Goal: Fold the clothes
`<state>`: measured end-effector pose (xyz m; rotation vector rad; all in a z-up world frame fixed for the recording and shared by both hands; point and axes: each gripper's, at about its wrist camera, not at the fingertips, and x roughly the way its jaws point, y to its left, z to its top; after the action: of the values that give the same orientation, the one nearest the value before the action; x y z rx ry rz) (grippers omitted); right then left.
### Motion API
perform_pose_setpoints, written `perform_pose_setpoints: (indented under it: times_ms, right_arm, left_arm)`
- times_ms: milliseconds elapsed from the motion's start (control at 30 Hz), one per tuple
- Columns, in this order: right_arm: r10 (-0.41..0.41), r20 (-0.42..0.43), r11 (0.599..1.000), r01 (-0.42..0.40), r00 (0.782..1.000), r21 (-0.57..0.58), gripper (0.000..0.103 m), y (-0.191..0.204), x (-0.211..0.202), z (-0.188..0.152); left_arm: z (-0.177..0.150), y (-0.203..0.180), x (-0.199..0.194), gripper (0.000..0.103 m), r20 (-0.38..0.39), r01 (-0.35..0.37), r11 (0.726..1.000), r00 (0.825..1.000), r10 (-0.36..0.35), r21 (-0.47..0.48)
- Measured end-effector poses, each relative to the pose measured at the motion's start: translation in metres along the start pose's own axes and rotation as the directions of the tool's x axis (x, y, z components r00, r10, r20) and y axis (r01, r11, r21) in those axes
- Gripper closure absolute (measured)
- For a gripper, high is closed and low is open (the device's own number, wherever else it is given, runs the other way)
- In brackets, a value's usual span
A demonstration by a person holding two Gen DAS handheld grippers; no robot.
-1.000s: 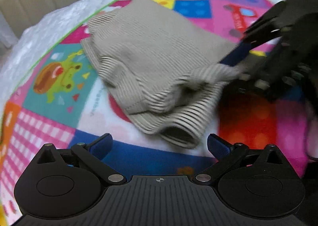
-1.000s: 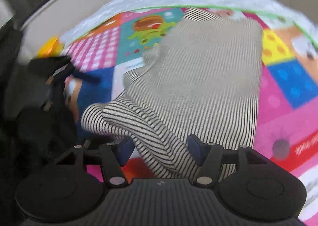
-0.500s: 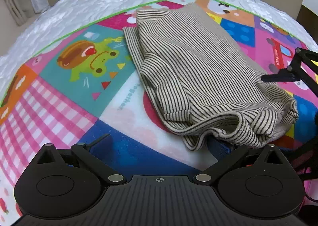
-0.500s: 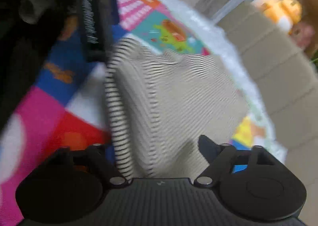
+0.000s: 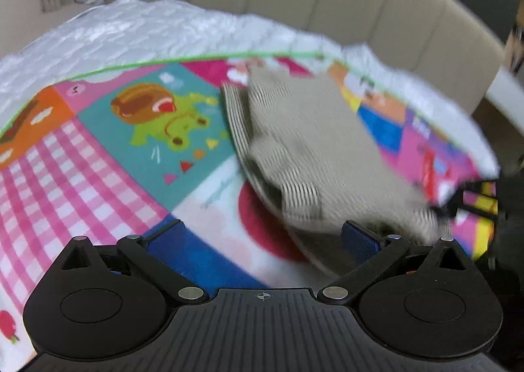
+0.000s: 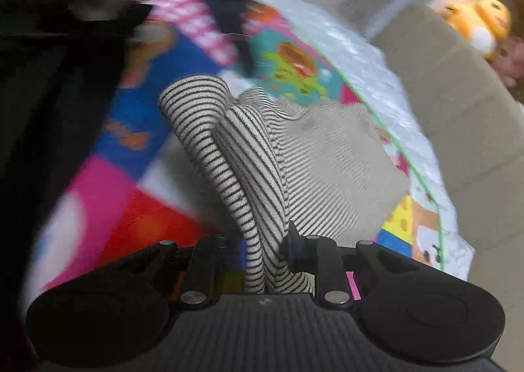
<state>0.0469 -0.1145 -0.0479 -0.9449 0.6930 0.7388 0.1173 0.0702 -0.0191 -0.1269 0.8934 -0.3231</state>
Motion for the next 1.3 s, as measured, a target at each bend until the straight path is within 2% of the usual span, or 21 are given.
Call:
perform_pose_setpoints:
  times_ms: [100,233,333,400,433,500,533,600,633,733,800,867,900,933,1033,1133,1200,1300]
  right_arm:
    - [0.057,-0.017,0.995,-0.058,0.998,-0.079,0.083,0.006,-0.030,0.001]
    - [0.064,-0.031,0.977,-0.069,0.997,-0.204,0.083,-0.008,-0.056,0.013]
    - [0.037,-0.031,0.960,-0.044,0.999,-0.278,0.082,-0.037,-0.050,0.031]
    - [0.052,-0.030,0.954,-0.058,0.998,-0.295,0.081,-0.063,-0.032,0.043]
    - [0.065,-0.030,0.948,-0.071,0.997,-0.311,0.080,-0.073,-0.021,0.047]
    - [0.072,-0.040,0.934,-0.082,0.997,-0.347,0.078,-0.087,0.009,0.054]
    - [0.073,-0.046,0.927,-0.085,0.996,-0.364,0.077,-0.094,0.025,0.058]
    - [0.065,-0.075,0.928,-0.088,0.995,-0.361,0.075,-0.105,0.063,0.060]
    - [0.050,-0.083,0.933,-0.077,0.995,-0.350,0.075,-0.110,0.080,0.059]
    - [0.012,-0.072,0.951,-0.034,0.997,-0.306,0.068,-0.119,0.114,0.054]
    - [0.004,-0.045,0.967,-0.016,0.999,-0.256,0.059,-0.125,0.118,0.053]
    - [-0.018,-0.023,0.978,0.012,1.000,-0.208,0.038,-0.130,0.116,0.049]
    - [-0.032,-0.015,0.981,0.029,0.999,-0.191,0.034,-0.133,0.113,0.046]
    - [-0.046,-0.007,0.984,0.044,0.999,-0.174,0.029,-0.139,0.113,0.043]
    - [-0.106,0.003,0.991,0.106,0.994,-0.085,0.024,-0.150,0.112,0.028]
    - [-0.179,0.033,0.983,0.177,0.983,0.049,0.011,-0.159,0.119,0.016]
    - [-0.205,0.037,0.966,0.196,0.978,0.169,0.006,-0.167,0.124,0.011]
    - [-0.256,0.030,0.920,0.235,0.966,0.313,0.006,-0.170,0.115,0.001]
  left_arm:
    - [0.022,-0.003,0.019,0.000,0.014,-0.010,1.000,1.000,0.010,0.008]
    - [0.041,-0.012,0.080,0.000,-0.056,-0.029,0.999,0.998,0.031,0.039]
    - [0.033,-0.013,0.113,0.000,-0.115,-0.038,0.992,0.992,0.052,0.122]
    - [0.030,0.000,0.110,0.000,-0.103,0.013,0.994,0.995,-0.001,0.111]
    - [0.032,0.011,0.104,0.000,-0.083,0.037,0.997,0.996,-0.030,0.072]
    - [0.039,0.041,0.088,0.000,-0.011,0.085,0.993,0.996,-0.087,-0.078]
    - [0.042,0.057,0.081,0.000,0.036,0.133,0.976,0.991,-0.128,-0.171]
    - [0.046,0.088,0.067,0.000,0.136,0.231,0.916,0.971,-0.196,-0.328]
    - [0.047,0.094,0.063,0.000,0.168,0.264,0.899,0.962,-0.217,-0.350]
    - [0.046,0.096,0.058,0.000,0.209,0.319,0.888,0.943,-0.260,-0.331]
    - [0.047,0.088,0.061,0.000,0.204,0.365,0.884,0.927,-0.315,-0.293]
    - [0.050,0.074,0.063,0.000,0.183,0.418,0.879,0.906,-0.383,-0.228]
    - [0.049,0.066,0.064,0.000,0.166,0.429,0.882,0.900,-0.402,-0.193]
    - [0.047,0.057,0.064,0.000,0.146,0.425,0.892,0.903,-0.404,-0.156]
    - [0.041,0.033,0.066,0.000,0.085,0.407,0.912,0.911,-0.402,-0.051]
    - [0.033,0.017,0.068,0.000,0.045,0.374,0.927,0.926,-0.374,0.006]
    - [0.030,0.008,0.072,0.000,0.032,0.352,0.936,0.935,-0.352,0.022]
    - [0.025,-0.004,0.080,0.000,0.020,0.286,0.956,0.957,-0.288,0.060]
